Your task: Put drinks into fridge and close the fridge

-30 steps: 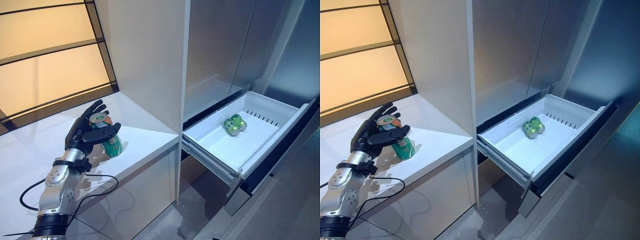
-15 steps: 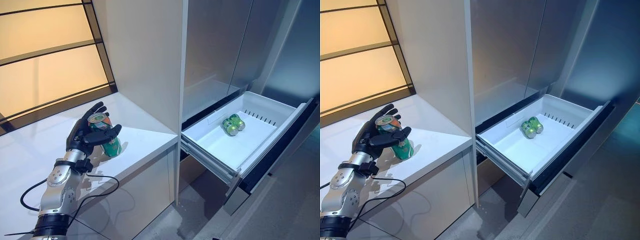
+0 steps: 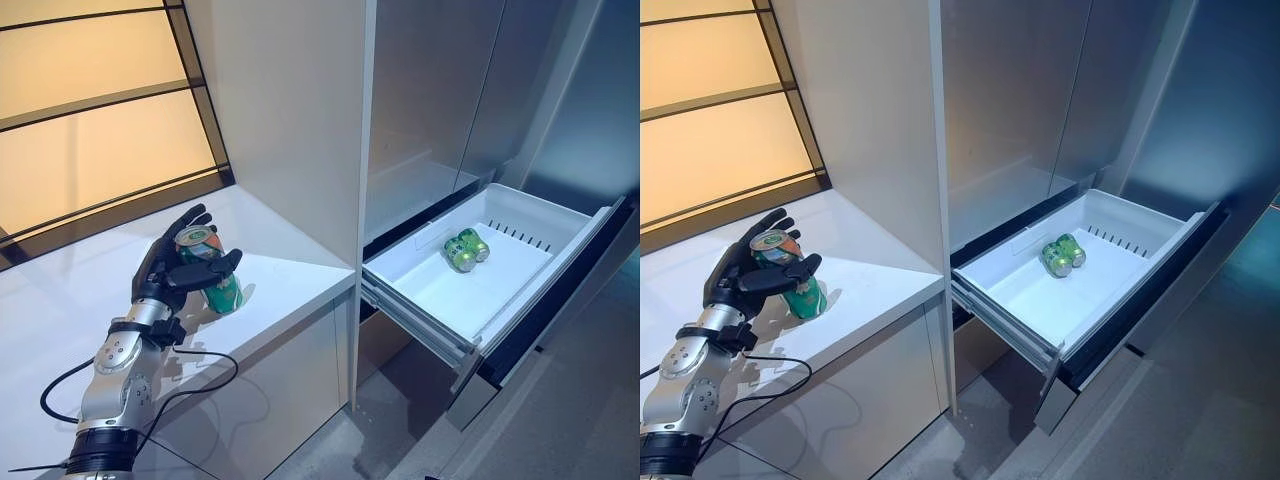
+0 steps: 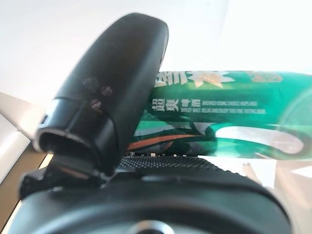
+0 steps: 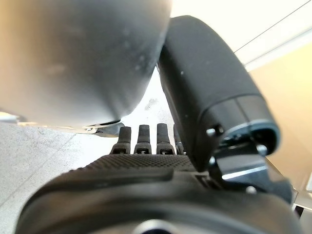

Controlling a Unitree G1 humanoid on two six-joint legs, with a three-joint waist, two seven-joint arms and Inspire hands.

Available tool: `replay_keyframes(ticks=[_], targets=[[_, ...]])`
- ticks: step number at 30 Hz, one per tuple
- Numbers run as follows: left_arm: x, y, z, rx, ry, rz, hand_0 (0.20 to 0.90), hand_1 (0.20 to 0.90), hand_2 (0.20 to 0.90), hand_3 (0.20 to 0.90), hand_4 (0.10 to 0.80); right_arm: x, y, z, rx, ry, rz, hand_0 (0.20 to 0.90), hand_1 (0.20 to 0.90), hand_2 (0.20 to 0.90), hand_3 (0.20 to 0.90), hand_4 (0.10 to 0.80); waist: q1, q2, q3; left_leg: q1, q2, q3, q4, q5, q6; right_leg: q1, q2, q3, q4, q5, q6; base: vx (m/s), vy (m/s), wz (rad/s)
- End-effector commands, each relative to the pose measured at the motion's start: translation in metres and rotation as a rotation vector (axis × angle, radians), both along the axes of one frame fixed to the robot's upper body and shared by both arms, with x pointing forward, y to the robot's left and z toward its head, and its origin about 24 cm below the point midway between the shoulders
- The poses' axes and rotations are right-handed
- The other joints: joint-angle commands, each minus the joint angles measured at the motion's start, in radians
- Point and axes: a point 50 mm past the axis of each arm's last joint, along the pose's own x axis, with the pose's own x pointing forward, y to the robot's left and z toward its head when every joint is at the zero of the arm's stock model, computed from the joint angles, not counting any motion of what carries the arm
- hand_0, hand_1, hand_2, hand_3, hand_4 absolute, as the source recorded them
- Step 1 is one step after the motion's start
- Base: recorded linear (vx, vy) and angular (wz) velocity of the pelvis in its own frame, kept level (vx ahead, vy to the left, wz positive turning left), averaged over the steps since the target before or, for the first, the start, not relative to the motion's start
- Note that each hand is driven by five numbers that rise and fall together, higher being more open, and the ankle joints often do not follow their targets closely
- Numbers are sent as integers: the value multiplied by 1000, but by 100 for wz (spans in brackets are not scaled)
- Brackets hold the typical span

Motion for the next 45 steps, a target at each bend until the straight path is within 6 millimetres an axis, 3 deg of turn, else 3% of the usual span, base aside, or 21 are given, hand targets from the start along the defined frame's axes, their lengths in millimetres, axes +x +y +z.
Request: replay_keyframes(ticks=[1,24,25,26,28,29,31,45], targets=[[7,16,52,76,-221,47,900,900,900,900,800,8,15,-2,37,-34,33,900,900,900,900,800,-7,-25,-15,-4,-56,62,3,-46,45,-7,-22,36,15,1,27,0,0,0],[6,17,48,59,-222,48,900,900,900,900,800,6,14,-2,36,-28,27,900,900,900,900,800,-11,-24,-12,2,-60,60,3,-48,49,-4,-23,40,19,-3,24,0,0,0],[6,17,49,57,-226,47,796,796,796,779,679,6,14,-2,37,-28,27,900,900,900,900,800,-11,-24,-12,2,-60,61,3,-48,49,-4,-23,40,19,-3,25,0,0,0],[6,16,50,54,-233,45,733,733,733,705,605,6,14,-2,37,-28,26,900,900,900,900,800,-11,-25,-12,2,-60,60,3,-48,49,-3,-23,40,19,-3,25,0,0,0],[5,14,53,43,-261,42,380,380,380,293,193,6,15,-2,38,-28,25,900,900,900,900,800,-10,-25,-13,1,-61,59,3,-49,50,-5,-23,39,20,-4,24,0,0,0],[5,13,55,33,-275,41,340,340,340,247,147,6,15,-2,38,-28,25,900,900,900,900,800,-11,-26,-12,2,-61,58,3,-49,50,-5,-23,40,20,-4,23,0,0,0],[5,12,58,17,-297,39,300,300,300,200,100,6,15,-2,38,-28,25,900,900,900,900,800,-11,-27,-13,2,-61,59,3,-49,50,-5,-23,40,21,-4,23,0,0,0],[3,10,61,2,-345,52,300,300,300,200,100,6,17,-2,41,-29,26,900,900,900,900,800,-12,-30,-14,-2,-60,58,3,-40,49,-8,-22,40,20,4,19,-9,-1,0]])
